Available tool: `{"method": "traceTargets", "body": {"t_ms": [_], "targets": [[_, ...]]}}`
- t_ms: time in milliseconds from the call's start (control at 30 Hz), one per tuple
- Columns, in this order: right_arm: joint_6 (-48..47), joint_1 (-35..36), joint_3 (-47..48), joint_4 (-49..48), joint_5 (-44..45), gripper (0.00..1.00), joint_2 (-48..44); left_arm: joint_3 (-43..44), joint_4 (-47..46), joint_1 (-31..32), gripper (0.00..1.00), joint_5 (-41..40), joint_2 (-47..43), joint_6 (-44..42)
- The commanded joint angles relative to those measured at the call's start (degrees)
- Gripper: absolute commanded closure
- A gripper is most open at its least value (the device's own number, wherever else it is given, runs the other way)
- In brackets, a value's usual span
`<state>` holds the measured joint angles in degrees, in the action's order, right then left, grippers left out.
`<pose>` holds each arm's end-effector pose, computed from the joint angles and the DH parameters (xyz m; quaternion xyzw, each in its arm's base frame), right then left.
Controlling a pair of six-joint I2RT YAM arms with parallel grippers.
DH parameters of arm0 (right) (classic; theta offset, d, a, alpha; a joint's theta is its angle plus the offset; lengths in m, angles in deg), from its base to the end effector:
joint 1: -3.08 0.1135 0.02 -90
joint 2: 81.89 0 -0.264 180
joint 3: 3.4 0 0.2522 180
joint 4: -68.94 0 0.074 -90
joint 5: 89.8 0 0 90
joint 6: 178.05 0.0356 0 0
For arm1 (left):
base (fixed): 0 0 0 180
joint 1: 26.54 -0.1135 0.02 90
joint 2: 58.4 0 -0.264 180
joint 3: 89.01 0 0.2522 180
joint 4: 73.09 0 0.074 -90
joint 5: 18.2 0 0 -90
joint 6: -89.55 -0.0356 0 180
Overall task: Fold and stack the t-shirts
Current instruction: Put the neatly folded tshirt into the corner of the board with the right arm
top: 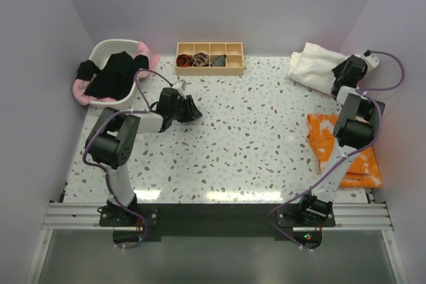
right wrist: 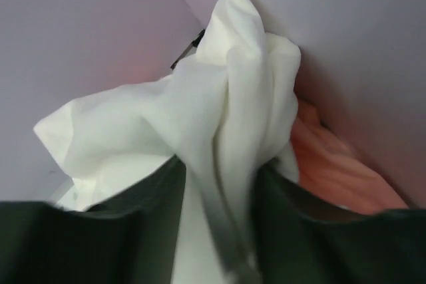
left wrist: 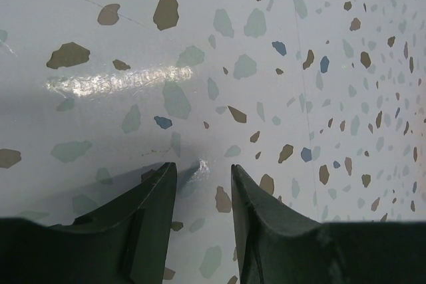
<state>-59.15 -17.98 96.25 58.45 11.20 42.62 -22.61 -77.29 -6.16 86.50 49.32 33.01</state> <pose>0.4678 -0.1874 0.1980 0.3853 0.6880 -0.0338 0.6140 0.3495 -0.1395 0.1330 -0.0446 0.8888 -0.3021 0.3419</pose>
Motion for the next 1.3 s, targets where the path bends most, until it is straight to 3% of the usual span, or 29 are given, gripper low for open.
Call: {"method": "traceTargets", "body": {"t_ms": [0,33,67,167,367,533,700,833,867,1000,1267], "targets": [[0.1,-1.0,0.5,-4.9,-4.6,0.25,-5.2,1.3,-0.5,0.4,0.57,1.0,0.7,0.2],[0.2,-1.0,0.5,-4.1,-5.5,0.04,-5.3,1.1,-0.4,0.4,0.57,0.9,0.6,0.2],[0.5,-1.0,0.6,-3.2,-7.4,0.01,-5.6,1.0,-0.4,0.4,0.57,1.0,0.4,0.1],[2.3,-1.0,0.3,-1.2,-13.2,0.01,-5.8,0.7,-0.4,0.4,0.57,0.9,-0.4,0.2],[0.9,1.5,-6.9,-1.6,-16.7,0.01,-11.8,-1.7,0.4,0.7,0.57,-0.7,-5.6,-0.2],[-5.3,3.3,-18.7,-0.9,-4.3,0.01,-25.7,-3.2,5.8,2.1,0.56,-8.2,-12.4,-3.5],[-8.5,3.5,-30.5,-0.5,1.2,0.01,-36.4,-4.7,8.4,2.0,0.55,-11.8,-19.6,-5.0],[-8.5,3.5,-35.1,3.0,-5.2,0.01,-42.3,-5.2,10.0,2.0,0.55,-12.1,-22.6,-5.3],[-7.3,3.6,-35.6,3.4,-11.7,0.01,-43.4,-5.9,10.0,2.1,0.55,-12.5,-24.1,-5.3],[-8.4,10.5,-36.4,12.8,-20.2,0.01,-45.0,-6.2,11.9,2.1,0.51,-14.5,-28.3,-5.8],[-14.6,26.8,-36.7,28.5,-16.3,0.01,-49.9,-5.6,16.6,4.7,0.5,-24.8,-37.8,-7.5]]}}
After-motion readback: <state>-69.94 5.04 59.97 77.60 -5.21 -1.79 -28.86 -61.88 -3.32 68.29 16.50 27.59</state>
